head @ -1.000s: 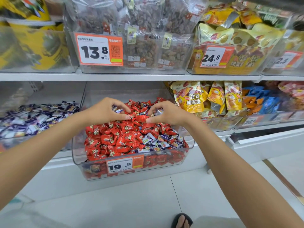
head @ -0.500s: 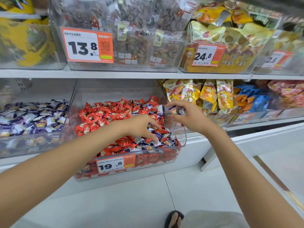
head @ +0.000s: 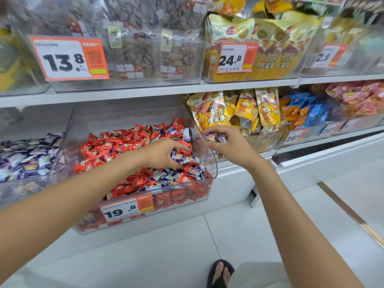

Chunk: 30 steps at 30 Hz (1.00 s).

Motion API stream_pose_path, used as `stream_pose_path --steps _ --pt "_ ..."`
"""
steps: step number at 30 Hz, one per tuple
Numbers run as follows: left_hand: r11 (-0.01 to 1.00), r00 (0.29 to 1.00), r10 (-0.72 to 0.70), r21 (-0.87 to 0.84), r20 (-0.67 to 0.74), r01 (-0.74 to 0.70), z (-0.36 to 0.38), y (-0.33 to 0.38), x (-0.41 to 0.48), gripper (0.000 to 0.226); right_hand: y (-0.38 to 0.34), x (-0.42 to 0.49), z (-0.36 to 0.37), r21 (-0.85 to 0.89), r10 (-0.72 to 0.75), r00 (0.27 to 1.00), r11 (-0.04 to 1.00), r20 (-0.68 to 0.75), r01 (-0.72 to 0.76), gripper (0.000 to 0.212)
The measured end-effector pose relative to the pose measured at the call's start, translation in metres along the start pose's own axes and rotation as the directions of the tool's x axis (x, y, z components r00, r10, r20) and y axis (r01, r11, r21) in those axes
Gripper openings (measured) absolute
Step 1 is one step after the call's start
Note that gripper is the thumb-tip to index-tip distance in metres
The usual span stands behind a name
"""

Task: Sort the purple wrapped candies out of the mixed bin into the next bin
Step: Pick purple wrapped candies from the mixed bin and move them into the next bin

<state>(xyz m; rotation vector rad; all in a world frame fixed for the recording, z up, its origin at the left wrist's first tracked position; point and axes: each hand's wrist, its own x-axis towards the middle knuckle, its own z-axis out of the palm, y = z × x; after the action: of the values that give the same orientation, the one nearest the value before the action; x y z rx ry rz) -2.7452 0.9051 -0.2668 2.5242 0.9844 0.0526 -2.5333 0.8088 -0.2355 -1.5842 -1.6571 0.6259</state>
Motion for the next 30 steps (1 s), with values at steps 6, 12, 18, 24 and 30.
stream_pose_path --steps 6,12,18,24,30 --pt "0.974 0.997 -0.064 -0.221 -0.051 0.051 -0.025 -0.010 -0.027 0.015 -0.012 -0.002 0.002 0.016 -0.079 0.996 0.997 -0.034 0.079 0.014" --pt "0.892 0.980 -0.152 -0.444 -0.126 0.081 -0.039 -0.031 -0.060 0.016 -0.035 -0.002 0.017 0.023 -0.139 0.981 0.990 0.139 0.137 0.012" --pt "0.918 0.968 -0.156 -0.390 -0.194 0.070 -0.042 -0.061 -0.081 0.017 -0.035 0.020 0.050 -0.266 0.020 0.935 0.961 0.355 0.080 0.021" --pt "0.927 0.976 -0.136 -0.370 -0.172 0.064 -0.031 -0.069 -0.085 0.022 -0.014 0.037 0.100 -0.536 0.179 0.832 0.829 0.525 0.160 0.047" --pt "0.904 0.973 -0.141 -0.424 -0.182 0.052 -0.026 -0.070 -0.084 0.022 -0.009 0.039 0.108 -0.414 0.197 0.789 0.907 0.582 0.079 0.091"
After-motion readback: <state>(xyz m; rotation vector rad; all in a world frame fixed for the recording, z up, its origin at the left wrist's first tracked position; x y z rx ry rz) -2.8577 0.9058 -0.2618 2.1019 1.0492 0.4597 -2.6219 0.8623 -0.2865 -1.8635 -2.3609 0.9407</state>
